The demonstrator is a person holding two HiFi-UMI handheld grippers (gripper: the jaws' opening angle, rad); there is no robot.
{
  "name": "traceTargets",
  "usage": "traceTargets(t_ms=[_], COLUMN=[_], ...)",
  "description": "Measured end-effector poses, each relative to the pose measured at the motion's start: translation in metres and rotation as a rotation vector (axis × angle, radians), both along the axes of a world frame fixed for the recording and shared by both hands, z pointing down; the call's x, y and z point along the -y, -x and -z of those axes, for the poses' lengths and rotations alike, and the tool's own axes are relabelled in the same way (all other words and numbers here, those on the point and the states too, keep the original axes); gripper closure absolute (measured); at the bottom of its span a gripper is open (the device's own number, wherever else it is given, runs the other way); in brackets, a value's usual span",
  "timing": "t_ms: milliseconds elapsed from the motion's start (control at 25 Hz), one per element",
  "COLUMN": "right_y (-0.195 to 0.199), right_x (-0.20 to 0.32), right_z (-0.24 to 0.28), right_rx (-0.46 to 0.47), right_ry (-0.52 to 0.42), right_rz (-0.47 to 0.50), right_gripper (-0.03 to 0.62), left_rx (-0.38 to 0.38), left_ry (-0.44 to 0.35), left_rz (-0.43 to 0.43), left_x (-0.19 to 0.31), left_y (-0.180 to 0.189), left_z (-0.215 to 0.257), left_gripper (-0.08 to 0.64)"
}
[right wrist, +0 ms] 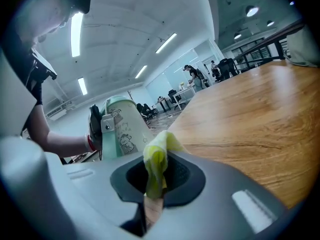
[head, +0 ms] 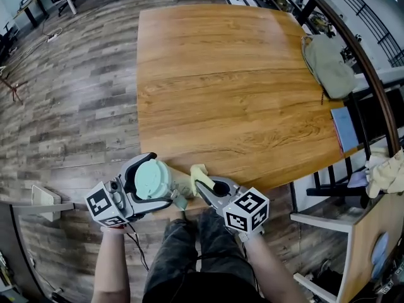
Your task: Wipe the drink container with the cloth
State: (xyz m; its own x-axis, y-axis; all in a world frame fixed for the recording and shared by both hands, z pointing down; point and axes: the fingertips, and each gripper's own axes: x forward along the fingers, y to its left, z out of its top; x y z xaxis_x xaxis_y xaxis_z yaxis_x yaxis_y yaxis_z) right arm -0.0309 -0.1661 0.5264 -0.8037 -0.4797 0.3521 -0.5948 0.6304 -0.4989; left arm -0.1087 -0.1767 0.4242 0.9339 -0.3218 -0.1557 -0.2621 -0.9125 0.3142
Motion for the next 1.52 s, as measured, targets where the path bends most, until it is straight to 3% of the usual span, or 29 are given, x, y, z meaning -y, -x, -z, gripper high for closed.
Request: traceTargets(t_ms=[400,560,680,880,1000,1280,1400,1520], right_y=[-0.009,-0.016,-0.027,-0.051,-0.062,-0.069,-0.072,-0.074], right_x=[-0.005,-0.008,-0.009,-0.006,-0.009,-0.030,-0.039,-0.049], right_z=[-0.019,-0.033,-0.028,0.022,0.044,0.064,0.070,0.076], right_rx=[-0.114,-0.265,-0.365,-0.277,-0.267,-0.242,-0.233,-0.222], right_ry=[0.011,-0.028,-0.084,-0.239,-0.305,-0.337,-0.349,-0.357], right_rz=[-0.068,-0.083,-0.155,-0.354,-0.424,-0.492,-0.516,-0.538], right_gripper=[0.569,0.569,0.569,0.569,0.569,0.569,0.569,0.569], left_rx=[0.015,0.029,0.048,0.105,0.149,0.324,0.354,0.369], left_ry=[-0.006,-0.006,-0.011,-0.045,-0.065,-0.089,-0.145,-0.152], left_rz=[-0.011,-0.006,-0.003,-0.008,-0.009,0.043,0.059,0.070], left_x=[-0.001,0.000,-0.004,-0.009,-0.010,-0.016,-0.017,-0.017], left_y=[-0.001,-0.001,0.002,-0.009,-0.023,-0.064,-0.083,-0.090], left_z=[0.000,-0.001,0.000,0.003,0.005,0.002,0.003,0.002], left_gripper=[0.080,0.080,0.080,0.080,0.080,0.080,0.080,0.080])
